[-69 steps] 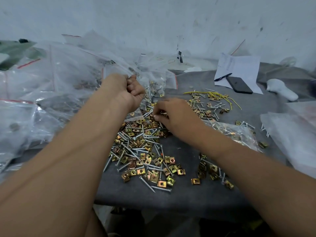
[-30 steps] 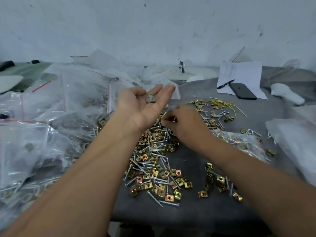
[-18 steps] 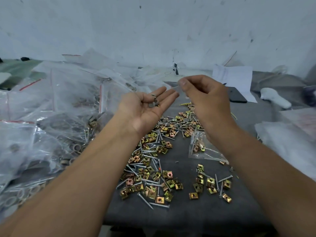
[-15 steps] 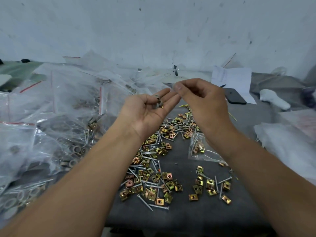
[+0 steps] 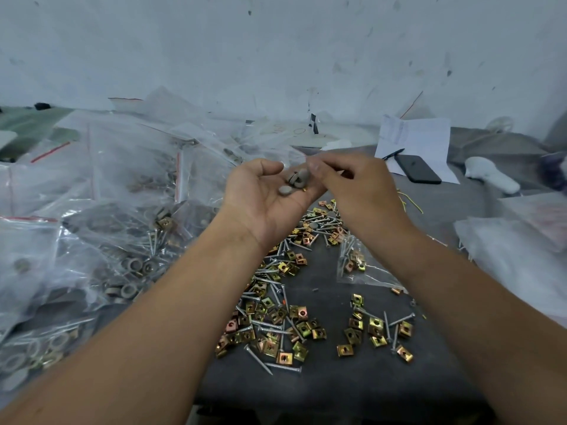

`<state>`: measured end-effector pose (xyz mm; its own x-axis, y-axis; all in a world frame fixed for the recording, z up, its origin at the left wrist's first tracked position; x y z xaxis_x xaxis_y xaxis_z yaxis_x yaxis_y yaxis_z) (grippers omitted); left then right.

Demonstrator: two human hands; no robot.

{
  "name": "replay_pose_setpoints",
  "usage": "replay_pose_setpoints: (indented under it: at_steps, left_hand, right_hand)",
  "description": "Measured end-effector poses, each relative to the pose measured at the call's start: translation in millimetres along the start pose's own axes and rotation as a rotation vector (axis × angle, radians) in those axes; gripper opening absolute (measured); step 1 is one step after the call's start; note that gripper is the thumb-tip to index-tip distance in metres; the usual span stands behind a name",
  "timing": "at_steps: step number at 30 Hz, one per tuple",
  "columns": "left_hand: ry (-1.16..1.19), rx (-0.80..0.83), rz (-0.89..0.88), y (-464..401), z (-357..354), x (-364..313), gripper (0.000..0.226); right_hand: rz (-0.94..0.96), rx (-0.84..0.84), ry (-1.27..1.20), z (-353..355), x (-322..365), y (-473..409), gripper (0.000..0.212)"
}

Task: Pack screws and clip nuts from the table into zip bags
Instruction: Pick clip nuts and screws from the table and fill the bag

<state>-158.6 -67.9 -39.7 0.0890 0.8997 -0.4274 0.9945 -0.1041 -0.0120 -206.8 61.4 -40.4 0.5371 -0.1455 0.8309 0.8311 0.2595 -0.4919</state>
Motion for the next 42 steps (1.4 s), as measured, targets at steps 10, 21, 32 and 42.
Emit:
replay_pose_setpoints:
  at_steps: [10,21,32,42]
  left_hand:
    - [-0.173,-0.512,0.101,2.5,28.1,-9.7,0.040]
    - [-0.318,-0.550,0.169,-4.0,22.1,1.6,0.039]
    - [-0.446,-0.463,0.251,-11.7,21.5,3.0,0.027]
    - [-0.913,-0.255,0.436,-5.7,0.1,36.8,0.030]
  right_hand:
    - [-0.538,0.198,0.855,132.9,-28.1,0.7,0.018]
    - [-0.618,0.469,0.479,146.4,-42.9,27.8,0.035]
    - [-0.501,0.349,-0.016,145.0,-28.3,29.0,0.037]
    - [-0.412,0.121,-0.496,87.1,-12.2,18.9,0.023]
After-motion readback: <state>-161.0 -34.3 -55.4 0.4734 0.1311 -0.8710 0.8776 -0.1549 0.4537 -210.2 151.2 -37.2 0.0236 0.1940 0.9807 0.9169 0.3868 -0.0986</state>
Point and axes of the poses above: each hand's wrist, its own y-axis away from the middle knuckle, its own z-axis out of the back of the hand, x = y × z, the point moved 2 cm from there along -y, towards the middle knuckle, and after that the axes turned 8 degrees about -y, right-handed, at the moved point
